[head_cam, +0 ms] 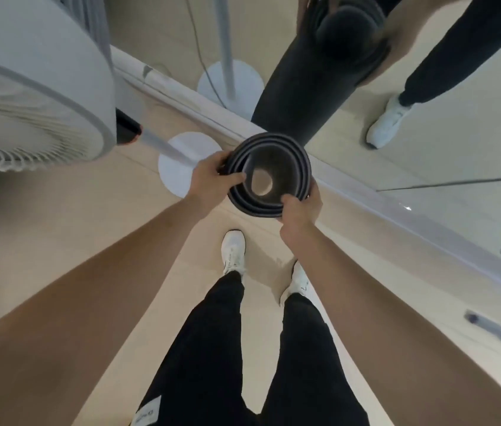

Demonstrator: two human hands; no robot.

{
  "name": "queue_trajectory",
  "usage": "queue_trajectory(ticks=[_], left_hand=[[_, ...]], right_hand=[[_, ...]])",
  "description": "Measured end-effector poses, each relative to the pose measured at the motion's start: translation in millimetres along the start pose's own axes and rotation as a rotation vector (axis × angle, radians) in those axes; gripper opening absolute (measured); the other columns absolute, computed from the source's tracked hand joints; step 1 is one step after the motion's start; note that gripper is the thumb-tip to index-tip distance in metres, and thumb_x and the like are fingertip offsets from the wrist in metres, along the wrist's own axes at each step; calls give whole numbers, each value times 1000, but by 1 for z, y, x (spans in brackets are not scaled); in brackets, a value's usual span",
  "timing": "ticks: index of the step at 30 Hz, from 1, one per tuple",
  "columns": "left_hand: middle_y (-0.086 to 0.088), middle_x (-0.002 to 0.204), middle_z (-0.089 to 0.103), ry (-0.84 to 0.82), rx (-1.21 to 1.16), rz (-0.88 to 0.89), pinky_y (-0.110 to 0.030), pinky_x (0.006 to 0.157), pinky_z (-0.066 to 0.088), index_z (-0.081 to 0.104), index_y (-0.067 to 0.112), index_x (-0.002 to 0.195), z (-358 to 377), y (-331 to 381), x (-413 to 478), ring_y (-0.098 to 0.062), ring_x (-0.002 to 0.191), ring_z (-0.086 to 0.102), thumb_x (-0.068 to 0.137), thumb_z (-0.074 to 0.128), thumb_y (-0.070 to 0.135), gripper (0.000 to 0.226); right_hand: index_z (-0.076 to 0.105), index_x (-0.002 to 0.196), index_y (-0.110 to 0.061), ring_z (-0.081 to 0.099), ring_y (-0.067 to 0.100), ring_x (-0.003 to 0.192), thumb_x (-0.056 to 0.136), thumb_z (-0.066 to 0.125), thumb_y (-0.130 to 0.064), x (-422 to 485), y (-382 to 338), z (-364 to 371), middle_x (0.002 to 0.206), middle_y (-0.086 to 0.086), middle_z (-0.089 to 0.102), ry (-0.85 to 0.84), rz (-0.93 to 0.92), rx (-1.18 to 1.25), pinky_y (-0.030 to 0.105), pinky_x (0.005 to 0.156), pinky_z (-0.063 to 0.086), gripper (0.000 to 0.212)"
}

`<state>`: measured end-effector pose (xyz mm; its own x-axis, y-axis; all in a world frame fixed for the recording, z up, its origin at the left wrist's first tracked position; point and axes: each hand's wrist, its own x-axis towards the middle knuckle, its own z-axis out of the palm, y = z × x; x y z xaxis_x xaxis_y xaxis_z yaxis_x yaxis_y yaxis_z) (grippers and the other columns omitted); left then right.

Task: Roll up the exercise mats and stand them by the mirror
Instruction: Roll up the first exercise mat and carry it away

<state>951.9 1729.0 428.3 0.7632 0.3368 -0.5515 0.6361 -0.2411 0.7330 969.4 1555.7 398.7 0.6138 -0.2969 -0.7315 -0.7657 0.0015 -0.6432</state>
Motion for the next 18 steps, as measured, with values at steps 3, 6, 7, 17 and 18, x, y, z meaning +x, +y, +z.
queue_trajectory(ticks=[3,6,7,17,18], left_hand=[[0,115,73,-2,46,67,-36,102,54,67,14,130,-5,-4,38,-16,104,66,84,77,16,47],[1,124,67,-45,148,104,-23,101,45,58,17,143,0,-14,63,-17,118,61,87,71,15,57],[-1,133,64,-62,144,94,-17,100,41,51,17,149,2,-19,69,-16,123,57,90,70,15,62],[8,131,60,-81,120,137,-40,107,52,41,23,156,-9,-19,79,1,111,56,87,76,24,79],[7,130,60,-92,104,120,-38,108,52,40,20,157,-10,-15,74,4,108,57,88,76,20,77]], right_hand=[[61,123,-42,67,31,110,78,53,15,13,7,32,114,-8,69,31,23,105,59,93,59,72],[53,137,-33,65,36,112,90,55,11,22,11,46,131,4,62,-54,165,258,55,77,64,65],[51,140,-30,65,37,114,92,59,5,25,11,47,135,7,60,-85,188,262,53,72,64,60],[55,139,-15,72,28,96,96,71,-28,37,-26,12,112,9,68,-148,125,-89,44,77,65,48],[58,134,-13,71,26,88,97,70,-25,34,-29,7,103,6,68,-177,131,-104,43,79,65,40]])
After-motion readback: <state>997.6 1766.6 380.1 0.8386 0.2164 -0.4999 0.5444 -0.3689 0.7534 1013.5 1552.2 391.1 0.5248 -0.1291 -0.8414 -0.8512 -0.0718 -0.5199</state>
